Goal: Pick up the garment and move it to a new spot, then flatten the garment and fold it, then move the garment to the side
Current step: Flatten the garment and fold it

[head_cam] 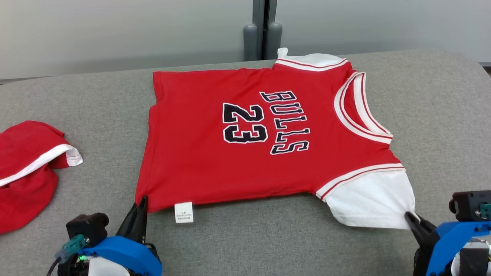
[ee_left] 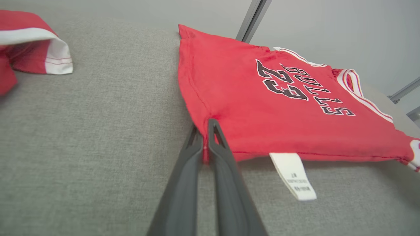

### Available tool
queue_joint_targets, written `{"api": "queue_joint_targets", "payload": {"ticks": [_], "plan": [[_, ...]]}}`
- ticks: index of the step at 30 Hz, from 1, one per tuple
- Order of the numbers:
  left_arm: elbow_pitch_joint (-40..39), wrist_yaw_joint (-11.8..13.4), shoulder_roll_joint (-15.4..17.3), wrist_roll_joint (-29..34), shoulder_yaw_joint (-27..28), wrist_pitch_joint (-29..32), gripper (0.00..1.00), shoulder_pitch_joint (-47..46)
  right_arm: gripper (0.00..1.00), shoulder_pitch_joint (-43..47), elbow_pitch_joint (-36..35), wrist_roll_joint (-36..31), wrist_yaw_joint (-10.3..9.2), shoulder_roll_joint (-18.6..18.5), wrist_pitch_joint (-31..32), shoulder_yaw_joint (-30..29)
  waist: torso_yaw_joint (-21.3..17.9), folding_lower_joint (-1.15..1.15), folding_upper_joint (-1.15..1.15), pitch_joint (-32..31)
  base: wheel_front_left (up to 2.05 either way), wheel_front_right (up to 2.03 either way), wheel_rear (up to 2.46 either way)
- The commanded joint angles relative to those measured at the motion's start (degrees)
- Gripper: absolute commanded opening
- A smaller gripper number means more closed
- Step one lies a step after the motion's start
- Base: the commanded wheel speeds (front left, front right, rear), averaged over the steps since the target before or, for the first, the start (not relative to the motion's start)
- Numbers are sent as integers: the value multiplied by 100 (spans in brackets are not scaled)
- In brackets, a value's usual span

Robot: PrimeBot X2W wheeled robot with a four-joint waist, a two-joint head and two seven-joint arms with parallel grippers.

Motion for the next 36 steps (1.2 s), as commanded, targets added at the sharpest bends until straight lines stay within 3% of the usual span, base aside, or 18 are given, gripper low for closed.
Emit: {"api": "queue_joint_targets", "payload": {"ticks": [1,11,16,19,24,28,36], "plan": [[-177,129,97,30,10,66,0,192,0,273,-118,216,1,1,146,-55,27,1,0,-50,0,0,0],[-826,566,556,330,-261,686,0,710,0,781,-595,492,1,2,813,-12,30,1,0,-165,0,0,0],[-1210,372,876,144,-413,1434,0,602,0,580,-790,312,1,5,874,63,37,1,0,-191,0,0,0],[-1352,129,1012,-130,-453,1946,0,364,0,273,-773,136,2,5,832,171,28,1,0,-204,0,0,0],[-1460,-160,898,-1105,-218,2734,0,-44,0,-350,-559,21,1,-26,857,332,24,1,0,-186,0,0,0],[-1335,-200,746,-1924,104,3282,0,-508,0,-933,-191,189,2,-221,876,505,5,1,0,-125,0,0,0],[-422,18,644,-2573,500,3849,0,-1376,0,-2167,759,478,2,-739,762,878,-100,1,0,70,0,0,0]]}}
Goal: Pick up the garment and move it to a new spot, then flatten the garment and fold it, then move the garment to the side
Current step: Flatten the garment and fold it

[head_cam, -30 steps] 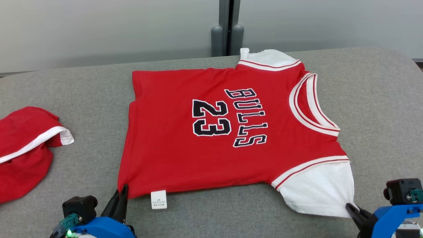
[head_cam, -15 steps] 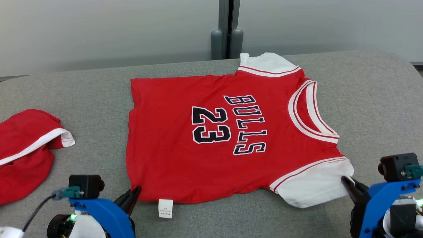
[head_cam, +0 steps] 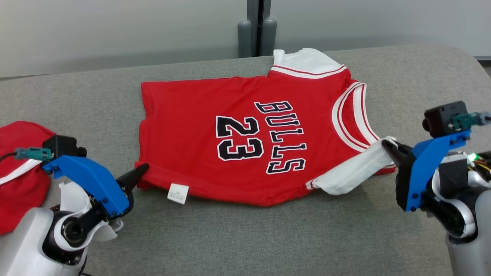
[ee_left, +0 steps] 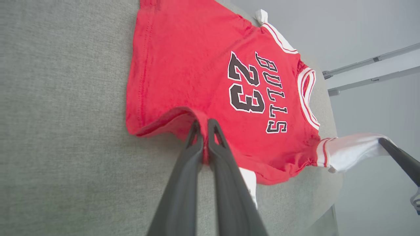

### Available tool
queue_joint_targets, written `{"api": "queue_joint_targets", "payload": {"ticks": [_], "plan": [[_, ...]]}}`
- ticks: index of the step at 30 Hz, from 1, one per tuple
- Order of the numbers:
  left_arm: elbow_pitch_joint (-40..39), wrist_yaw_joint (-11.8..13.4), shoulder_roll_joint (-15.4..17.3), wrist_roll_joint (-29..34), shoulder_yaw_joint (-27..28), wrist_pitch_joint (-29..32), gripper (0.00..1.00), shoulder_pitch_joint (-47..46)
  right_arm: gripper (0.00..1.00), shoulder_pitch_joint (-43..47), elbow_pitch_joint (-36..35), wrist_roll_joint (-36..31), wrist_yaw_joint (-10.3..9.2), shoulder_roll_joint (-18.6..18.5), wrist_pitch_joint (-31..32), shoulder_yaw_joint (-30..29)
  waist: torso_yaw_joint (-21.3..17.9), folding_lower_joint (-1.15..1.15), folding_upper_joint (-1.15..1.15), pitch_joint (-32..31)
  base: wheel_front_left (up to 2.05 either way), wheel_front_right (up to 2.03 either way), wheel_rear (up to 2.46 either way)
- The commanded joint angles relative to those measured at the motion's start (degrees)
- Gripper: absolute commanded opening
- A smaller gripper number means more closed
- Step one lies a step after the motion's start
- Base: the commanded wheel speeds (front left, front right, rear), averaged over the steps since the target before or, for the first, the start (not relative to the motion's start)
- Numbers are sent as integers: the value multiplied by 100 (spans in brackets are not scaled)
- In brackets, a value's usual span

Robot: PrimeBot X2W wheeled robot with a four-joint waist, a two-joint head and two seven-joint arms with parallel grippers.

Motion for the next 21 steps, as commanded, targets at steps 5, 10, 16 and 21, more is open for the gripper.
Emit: {"api": "queue_joint_targets", "payload": {"ticks": [5,10,16,21], "plan": [[542,187,-167,-217,151,133,0,-471,0,-828,689,233,3,-401,-269,420,-56,-1,0,160,0,0,0],[856,231,-251,-205,162,103,0,-664,0,-1282,1241,333,3,-588,-621,634,-39,-1,0,256,0,0,0],[1153,331,-328,-176,149,75,0,-826,0,-1728,1882,351,3,-643,-1074,784,13,-1,0,403,0,0,0],[1394,355,-316,-63,105,2,0,-909,0,-2033,2339,243,3,-626,-1473,911,30,-1,0,520,0,0,0]]}}
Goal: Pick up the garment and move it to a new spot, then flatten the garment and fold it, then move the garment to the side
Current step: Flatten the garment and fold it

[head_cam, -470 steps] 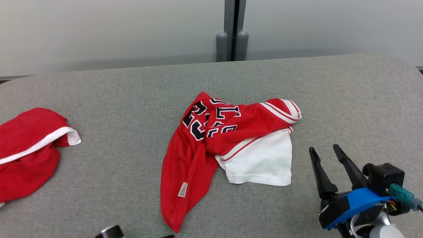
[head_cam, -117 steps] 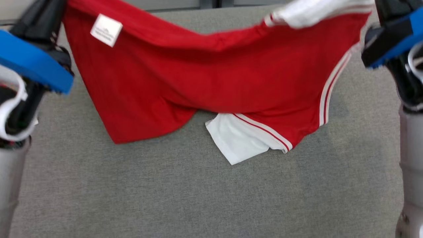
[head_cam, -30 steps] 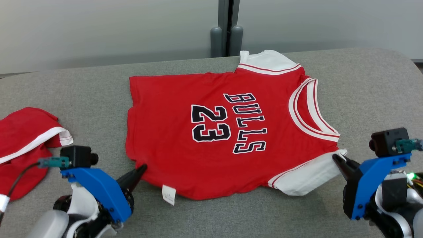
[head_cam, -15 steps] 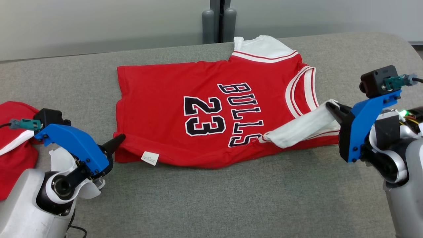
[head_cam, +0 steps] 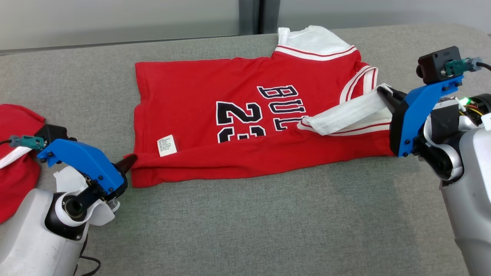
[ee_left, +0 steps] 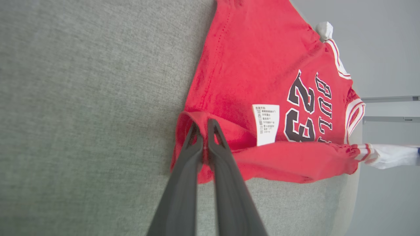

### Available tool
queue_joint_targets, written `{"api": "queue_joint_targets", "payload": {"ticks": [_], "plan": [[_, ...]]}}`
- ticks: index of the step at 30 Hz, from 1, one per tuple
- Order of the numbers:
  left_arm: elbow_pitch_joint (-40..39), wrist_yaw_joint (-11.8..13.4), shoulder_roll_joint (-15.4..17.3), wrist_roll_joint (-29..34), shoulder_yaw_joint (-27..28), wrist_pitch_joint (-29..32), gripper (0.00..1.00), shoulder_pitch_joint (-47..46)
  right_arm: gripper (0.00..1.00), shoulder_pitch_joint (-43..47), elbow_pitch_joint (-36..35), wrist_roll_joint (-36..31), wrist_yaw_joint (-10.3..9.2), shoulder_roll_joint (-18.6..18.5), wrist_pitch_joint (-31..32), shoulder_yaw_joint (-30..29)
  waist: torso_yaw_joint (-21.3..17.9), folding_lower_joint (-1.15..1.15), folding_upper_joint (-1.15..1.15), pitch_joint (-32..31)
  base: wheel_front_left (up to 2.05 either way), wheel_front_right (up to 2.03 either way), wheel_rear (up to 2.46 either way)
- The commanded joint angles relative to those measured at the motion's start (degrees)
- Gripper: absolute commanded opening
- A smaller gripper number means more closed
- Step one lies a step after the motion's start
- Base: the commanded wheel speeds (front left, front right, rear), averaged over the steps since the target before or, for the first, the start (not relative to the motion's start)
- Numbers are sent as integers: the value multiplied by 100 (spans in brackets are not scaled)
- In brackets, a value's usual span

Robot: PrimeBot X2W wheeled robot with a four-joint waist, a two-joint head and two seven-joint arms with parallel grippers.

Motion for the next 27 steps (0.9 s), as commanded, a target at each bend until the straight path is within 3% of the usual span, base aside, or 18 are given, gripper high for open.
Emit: {"api": "queue_joint_targets", "payload": {"ticks": [1,4,5,6,7,8,15,22,27], "plan": [[77,-26,7,21,-9,-34,0,-88,0,-158,134,-47,3,9,-129,54,6,-1,0,45,0,0,0],[165,-85,-42,11,-55,-4,0,-97,0,-296,304,-72,3,39,-343,133,29,-1,0,99,0,0,0],[192,-105,-51,17,-57,-29,0,-109,40,-332,356,-66,3,50,-419,174,36,-1,0,110,0,0,0],[209,-148,-69,28,-47,-79,60,-123,100,-363,419,-56,3,65,-509,175,46,-1,0,120,0,0,0],[230,-168,-105,21,-39,-116,95,-128,100,-395,466,-46,3,82,-596,186,58,-1,0,125,0,0,0],[249,-204,-134,22,-46,-154,100,-118,100,-421,516,-34,3,94,-675,207,71,-1,0,128,0,0,0],[131,-404,-168,309,-110,-742,100,198,100,-278,628,58,2,18,-979,204,176,-1,0,43,0,0,0],[-203,-403,-268,691,-70,-1764,100,822,100,339,289,-50,3,-4,-722,-393,250,-1,0,-105,0,0,0],[-399,-278,-349,1021,-178,-2319,100,1302,100,1064,-178,-227,3,273,-394,-1008,265,-1,0,-211,0,0,0]]}}
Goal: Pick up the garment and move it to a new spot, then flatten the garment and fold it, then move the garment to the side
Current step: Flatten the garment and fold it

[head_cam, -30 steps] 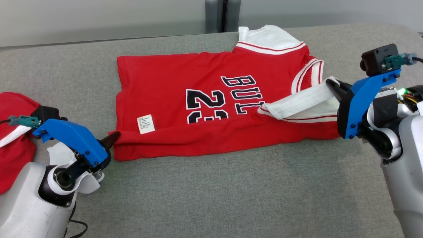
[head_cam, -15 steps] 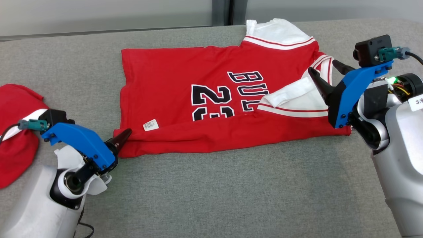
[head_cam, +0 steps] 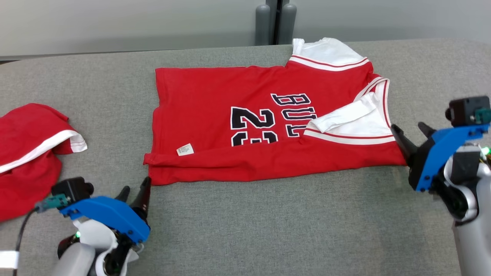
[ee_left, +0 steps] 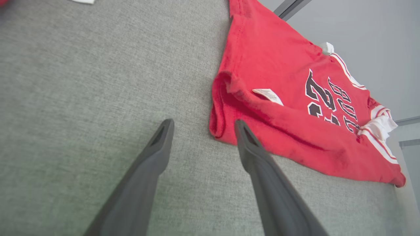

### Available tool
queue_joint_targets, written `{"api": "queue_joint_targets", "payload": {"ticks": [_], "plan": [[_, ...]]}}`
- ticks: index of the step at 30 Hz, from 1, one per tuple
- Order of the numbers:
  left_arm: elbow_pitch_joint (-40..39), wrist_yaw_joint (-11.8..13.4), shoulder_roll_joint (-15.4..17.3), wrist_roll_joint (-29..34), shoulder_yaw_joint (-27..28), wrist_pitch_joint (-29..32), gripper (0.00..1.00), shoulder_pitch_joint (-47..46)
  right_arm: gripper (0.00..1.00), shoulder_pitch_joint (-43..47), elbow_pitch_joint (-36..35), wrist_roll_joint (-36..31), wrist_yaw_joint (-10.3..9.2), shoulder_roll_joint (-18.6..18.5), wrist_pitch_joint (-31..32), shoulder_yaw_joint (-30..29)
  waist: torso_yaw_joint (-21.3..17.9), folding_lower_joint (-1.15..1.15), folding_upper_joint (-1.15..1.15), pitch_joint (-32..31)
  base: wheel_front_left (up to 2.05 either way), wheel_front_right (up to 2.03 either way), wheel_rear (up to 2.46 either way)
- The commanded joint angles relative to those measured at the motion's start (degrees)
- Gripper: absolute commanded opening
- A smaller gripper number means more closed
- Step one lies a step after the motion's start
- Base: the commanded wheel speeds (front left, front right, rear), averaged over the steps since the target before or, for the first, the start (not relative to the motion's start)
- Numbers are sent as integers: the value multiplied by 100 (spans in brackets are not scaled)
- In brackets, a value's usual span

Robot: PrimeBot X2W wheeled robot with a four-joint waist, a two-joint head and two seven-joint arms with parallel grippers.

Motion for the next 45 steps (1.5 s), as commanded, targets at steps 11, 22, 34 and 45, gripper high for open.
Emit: {"api": "queue_joint_targets", "payload": {"ticks": [11,22,34,45], "plan": [[246,130,-150,921,-604,-508,100,-276,100,539,-53,-654,3,687,-215,-901,1,1,0,-44,0,0,0],[1214,133,-323,1350,-958,-643,100,-751,100,-168,1286,-1201,3,1016,-713,-1434,-57,1,0,266,0,0,0],[1980,-73,-495,1229,-1138,-375,37,-842,34,-669,2479,-1315,9,1071,-816,-1247,-78,1,0,344,0,0,0],[1626,-231,-293,1154,-1021,-759,0,-578,0,-264,1734,-1042,3,1039,-993,-1055,-54,1,0,37,0,0,0]]}}
